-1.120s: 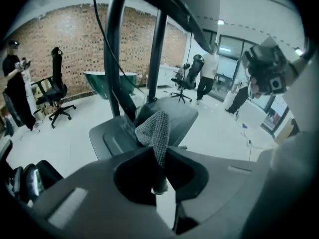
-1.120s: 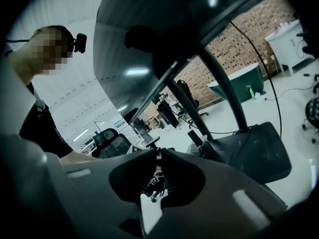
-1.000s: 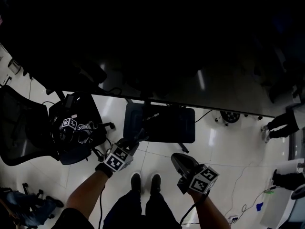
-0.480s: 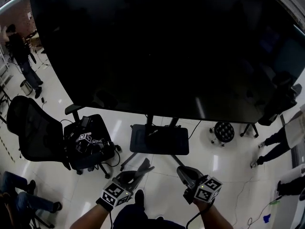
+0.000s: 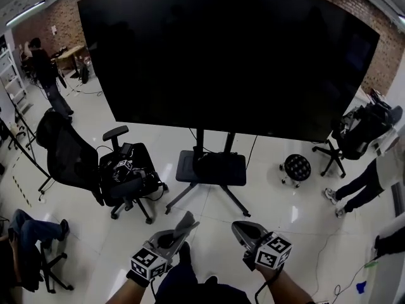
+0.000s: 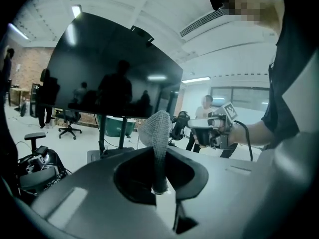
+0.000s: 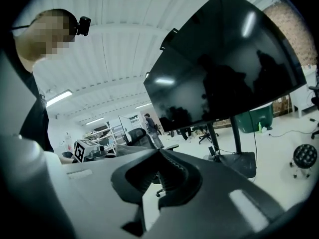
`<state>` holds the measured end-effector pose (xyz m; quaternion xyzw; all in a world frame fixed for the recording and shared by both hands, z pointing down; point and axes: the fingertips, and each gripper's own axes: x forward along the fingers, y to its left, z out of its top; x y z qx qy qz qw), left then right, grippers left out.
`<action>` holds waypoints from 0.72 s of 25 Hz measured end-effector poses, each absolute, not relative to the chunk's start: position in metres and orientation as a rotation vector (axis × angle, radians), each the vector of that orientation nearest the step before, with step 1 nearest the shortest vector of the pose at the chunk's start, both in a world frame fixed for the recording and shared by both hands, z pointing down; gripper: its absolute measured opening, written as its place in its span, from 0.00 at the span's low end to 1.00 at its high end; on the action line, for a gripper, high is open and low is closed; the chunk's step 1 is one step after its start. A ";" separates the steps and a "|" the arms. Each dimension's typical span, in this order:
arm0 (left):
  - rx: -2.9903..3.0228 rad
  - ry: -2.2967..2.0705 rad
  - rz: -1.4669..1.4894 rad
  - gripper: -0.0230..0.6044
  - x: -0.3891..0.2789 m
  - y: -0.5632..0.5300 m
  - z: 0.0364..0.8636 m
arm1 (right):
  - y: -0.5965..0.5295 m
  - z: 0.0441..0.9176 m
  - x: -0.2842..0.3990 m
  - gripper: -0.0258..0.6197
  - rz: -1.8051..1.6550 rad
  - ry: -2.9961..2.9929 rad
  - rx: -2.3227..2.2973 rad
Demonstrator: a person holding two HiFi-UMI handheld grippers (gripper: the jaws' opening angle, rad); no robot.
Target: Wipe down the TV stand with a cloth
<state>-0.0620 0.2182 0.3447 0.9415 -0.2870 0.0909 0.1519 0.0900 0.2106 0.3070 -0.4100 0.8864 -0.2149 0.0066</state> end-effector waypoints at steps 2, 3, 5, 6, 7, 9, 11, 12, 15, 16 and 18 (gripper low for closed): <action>2.706 -0.831 0.267 0.09 -0.066 0.243 0.337 | 0.237 0.302 0.090 0.04 -0.668 2.780 -1.275; 2.706 -0.832 0.268 0.09 -0.068 0.254 0.333 | 0.248 0.300 0.090 0.04 -0.667 2.781 -1.272; 2.707 -0.829 0.265 0.09 -0.072 0.270 0.327 | 0.267 0.295 0.090 0.04 -0.666 2.776 -1.280; 2.713 -0.829 0.260 0.09 -0.075 0.276 0.324 | 0.274 0.292 0.089 0.04 -0.664 2.773 -1.287; 2.723 -0.828 0.254 0.09 -0.077 0.281 0.322 | 0.281 0.290 0.089 0.04 -0.660 2.770 -1.297; 2.745 -0.818 0.233 0.09 -0.082 0.287 0.315 | 0.292 0.288 0.087 0.04 -0.655 2.761 -1.319; 2.768 -0.805 0.210 0.09 -0.085 0.290 0.306 | 0.297 0.286 0.086 0.04 -0.649 2.753 -1.346; 2.779 -0.800 0.203 0.09 -0.088 0.292 0.301 | 0.300 0.284 0.084 0.04 -0.645 2.748 -1.360; 2.817 -0.807 0.189 0.09 -0.102 0.298 0.290 | 0.305 0.276 0.074 0.04 -0.627 2.722 -1.388; 2.822 -0.810 0.180 0.09 -0.109 0.300 0.288 | 0.306 0.273 0.069 0.04 -0.615 2.715 -1.395; 2.821 -0.808 0.164 0.09 -0.122 0.305 0.286 | 0.307 0.265 0.058 0.04 -0.590 2.706 -1.405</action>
